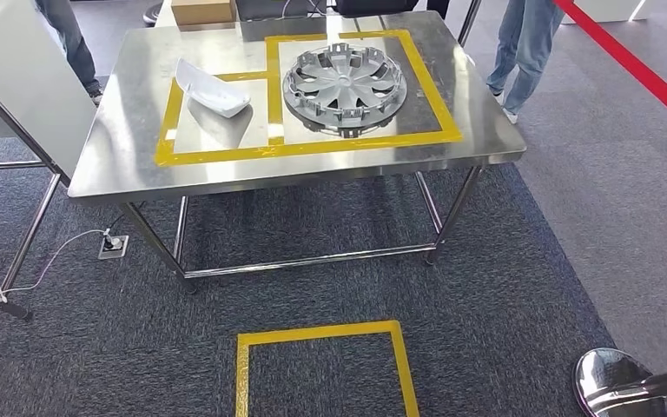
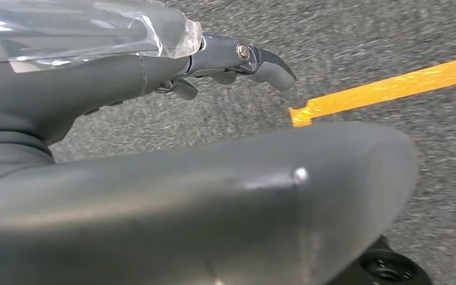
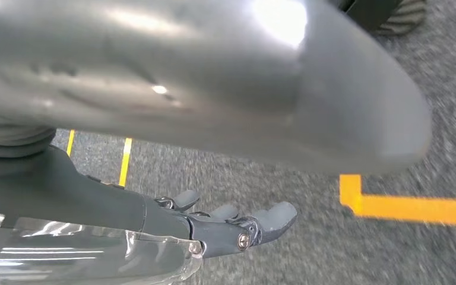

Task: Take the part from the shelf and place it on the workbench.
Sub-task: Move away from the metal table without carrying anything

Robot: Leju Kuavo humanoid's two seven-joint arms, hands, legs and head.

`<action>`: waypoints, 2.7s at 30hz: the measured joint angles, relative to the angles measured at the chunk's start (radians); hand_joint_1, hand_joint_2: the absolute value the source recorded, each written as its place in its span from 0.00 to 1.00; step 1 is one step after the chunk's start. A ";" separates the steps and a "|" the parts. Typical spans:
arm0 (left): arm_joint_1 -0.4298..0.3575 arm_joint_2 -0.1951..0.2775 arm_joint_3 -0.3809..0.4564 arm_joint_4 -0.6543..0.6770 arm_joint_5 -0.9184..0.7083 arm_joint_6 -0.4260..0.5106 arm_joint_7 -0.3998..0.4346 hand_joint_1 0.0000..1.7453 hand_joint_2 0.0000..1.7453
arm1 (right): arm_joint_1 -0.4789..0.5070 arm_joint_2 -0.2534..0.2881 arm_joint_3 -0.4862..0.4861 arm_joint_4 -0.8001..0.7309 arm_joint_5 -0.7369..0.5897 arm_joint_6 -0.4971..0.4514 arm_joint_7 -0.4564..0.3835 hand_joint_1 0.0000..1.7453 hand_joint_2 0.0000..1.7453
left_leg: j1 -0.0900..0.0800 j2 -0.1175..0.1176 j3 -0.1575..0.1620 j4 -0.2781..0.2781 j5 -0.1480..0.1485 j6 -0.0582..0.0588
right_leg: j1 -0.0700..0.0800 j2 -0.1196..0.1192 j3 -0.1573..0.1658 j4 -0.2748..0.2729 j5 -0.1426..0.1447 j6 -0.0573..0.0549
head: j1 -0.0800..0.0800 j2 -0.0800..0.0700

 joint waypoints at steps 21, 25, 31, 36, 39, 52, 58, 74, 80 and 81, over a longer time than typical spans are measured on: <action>-0.037 0.016 0.003 0.026 -0.047 -0.038 -0.031 0.00 0.00 | -0.008 0.012 0.056 0.003 0.045 0.017 0.004 0.00 0.00 | 0.003 0.046 0.170 -0.022 -0.126 -0.016 | 0.009 -0.111 -0.103 -0.116 0.119 -0.010 | -0.013 0.000; -0.037 0.016 0.003 0.028 -0.049 -0.049 -0.028 0.00 0.00 | 0.000 0.007 0.060 0.004 0.042 0.017 0.002 0.00 0.00 | 0.002 0.007 0.105 -0.022 -0.066 0.009 | 0.009 -0.008 -0.142 0.072 -0.066 0.007 | -0.006 0.000; -0.037 0.014 0.004 0.031 -0.047 -0.061 -0.015 0.00 0.00 | -0.003 0.004 0.060 0.004 0.033 0.000 0.015 0.00 0.00 | -0.005 -0.023 0.008 0.001 0.001 0.002 | 0.010 0.010 0.017 -0.013 0.018 -0.012 | -0.004 0.000; -0.037 0.013 0.014 0.031 -0.040 -0.080 -0.009 0.00 0.75 | -0.005 0.005 0.060 0.004 0.027 -0.009 0.030 0.00 0.00 | -0.005 -0.025 -0.020 0.022 0.020 -0.024 | 0.013 0.010 0.097 -0.180 -0.019 -0.038 | -0.005 0.000; -0.035 0.009 0.017 0.033 -0.039 -0.082 -0.015 0.00 1.00 | -0.002 0.006 0.060 0.004 0.021 -0.014 0.037 0.00 0.00 | 0.002 -0.020 -0.067 0.139 -0.084 -0.041 | 0.010 0.000 0.073 -0.179 0.004 -0.055 | -0.011 0.000; -0.036 0.000 0.057 0.034 -0.003 -0.134 -0.029 0.00 1.00 | 0.002 0.016 0.050 0.004 -0.010 -0.056 0.115 0.00 0.25 | 0.005 -0.007 0.092 -0.004 -0.067 -0.031 | 0.017 -0.014 0.015 -0.156 0.035 -0.046 | -0.007 0.000; -0.037 -0.007 0.112 0.035 0.065 -0.162 0.027 0.00 1.00 | 0.004 0.025 0.033 0.004 -0.020 -0.084 0.212 0.00 1.00 | -0.002 -0.006 0.086 -0.001 -0.063 -0.022 | 0.011 -0.013 0.012 -0.162 0.047 -0.027 | -0.006 0.000; -0.005 -0.016 0.040 0.020 0.227 -0.135 0.077 0.00 1.00 | 0.049 0.038 0.202 -0.011 -0.267 -0.108 0.244 0.00 1.00 | -0.001 -0.006 0.082 0.000 -0.060 -0.021 | 0.011 -0.013 0.004 -0.157 0.049 -0.022 | -0.007 0.000; 0.017 -0.014 -0.056 0.001 0.297 -0.107 0.098 0.00 0.75 | 0.073 0.037 0.322 -0.029 -0.412 -0.117 0.231 0.00 0.50 | -0.001 -0.006 0.081 0.000 -0.060 -0.021 | 0.011 -0.013 0.003 -0.156 0.049 -0.022 | -0.007 0.000; 0.020 -0.014 -0.073 -0.002 0.308 -0.103 0.101 0.00 0.50 | 0.077 0.037 0.342 -0.032 -0.436 -0.118 0.228 0.00 0.25 | -0.001 -0.006 0.081 0.000 -0.060 -0.021 | 0.011 -0.013 0.003 -0.156 0.049 -0.022 | -0.007 0.000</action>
